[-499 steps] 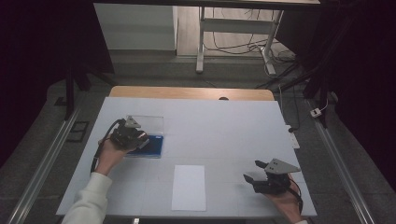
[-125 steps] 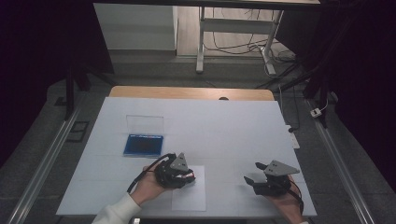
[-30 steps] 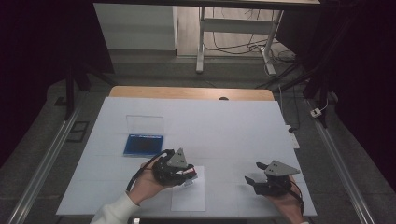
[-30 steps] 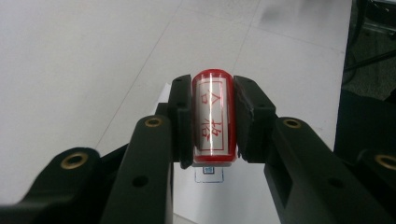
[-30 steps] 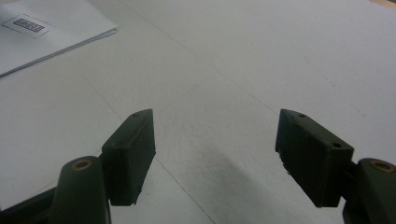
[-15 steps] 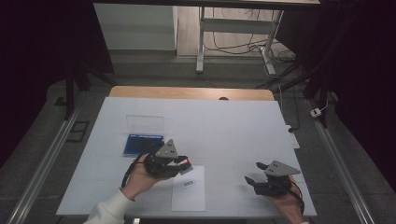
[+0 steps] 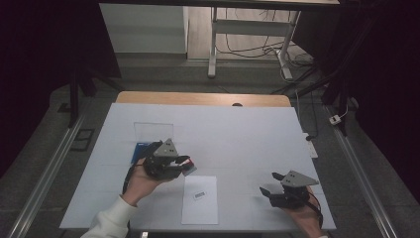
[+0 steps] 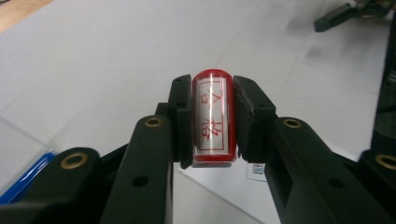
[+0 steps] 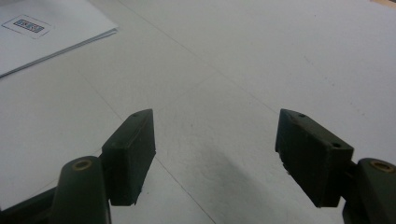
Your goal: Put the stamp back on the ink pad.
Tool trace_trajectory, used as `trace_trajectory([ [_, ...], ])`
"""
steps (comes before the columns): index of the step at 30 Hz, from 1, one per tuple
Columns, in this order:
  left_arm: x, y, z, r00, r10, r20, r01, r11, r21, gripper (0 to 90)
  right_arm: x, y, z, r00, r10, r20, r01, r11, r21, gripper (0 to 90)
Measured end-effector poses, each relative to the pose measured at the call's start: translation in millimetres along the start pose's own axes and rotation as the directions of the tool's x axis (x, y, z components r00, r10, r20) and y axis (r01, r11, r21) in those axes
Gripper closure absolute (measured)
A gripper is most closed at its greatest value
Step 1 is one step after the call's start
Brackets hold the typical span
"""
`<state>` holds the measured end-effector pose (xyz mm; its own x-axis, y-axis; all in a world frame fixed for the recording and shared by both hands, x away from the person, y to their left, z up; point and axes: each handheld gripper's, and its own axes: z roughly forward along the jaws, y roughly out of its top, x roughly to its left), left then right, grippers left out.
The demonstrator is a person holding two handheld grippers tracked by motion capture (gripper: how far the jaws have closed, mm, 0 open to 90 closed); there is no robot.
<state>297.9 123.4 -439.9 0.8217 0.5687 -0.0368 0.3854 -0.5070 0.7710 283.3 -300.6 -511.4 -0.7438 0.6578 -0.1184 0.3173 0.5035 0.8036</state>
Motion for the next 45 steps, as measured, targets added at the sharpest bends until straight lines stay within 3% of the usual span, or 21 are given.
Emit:
trace_trajectory([
  [8, 20.3, -6.5, -4.1, 0.9979, -0.05, -0.041, 0.05, 0.9988, -0.002, 70.0, 0.1, -0.2, -0.1, 1.0, 0.001, 0.0, -0.001, 1.0, -0.001, 28.4],
  [16, 36.4, -14.7, -8.1, 0.9908, -0.092, -0.1, 0.091, 0.9958, -0.011, 70.0, 0.8, 0.3, -0.1, 1.0, -0.003, 0.002, 0.003, 1.0, 0.004, 28.4],
  [26, 57.9, -27.7, -15.1, 0.9766, -0.151, -0.153, 0.151, 0.9884, -0.016, 70.0, 0.2, 0.3, 0.0, 1.0, -0.006, 0.003, 0.006, 1.0, 0.004, 28.4],
  [31, 64.0, -33.1, -17.5, 0.9644, -0.153, -0.216, 0.154, 0.988, -0.009, 70.1, 1.3, 0.7, 0.2, 1.0, -0.006, 0.0, 0.006, 1.0, 0.005, 28.4],
  [38, 74.3, -40.6, -15.4, 0.9548, -0.173, -0.242, 0.182, 0.9832, 0.015, 70.1, 0.9, 0.2, 0.9, 1.0, -0.005, -0.001, 0.005, 1.0, 0.008, 28.4],
  [45, 83.4, -48.4, -16.5, 0.9405, -0.195, -0.278, 0.213, 0.9764, 0.035, 70.0, 0.8, 0.1, 0.7, 1.0, -0.007, -0.001, 0.007, 1.0, 0.009, 28.5],
])
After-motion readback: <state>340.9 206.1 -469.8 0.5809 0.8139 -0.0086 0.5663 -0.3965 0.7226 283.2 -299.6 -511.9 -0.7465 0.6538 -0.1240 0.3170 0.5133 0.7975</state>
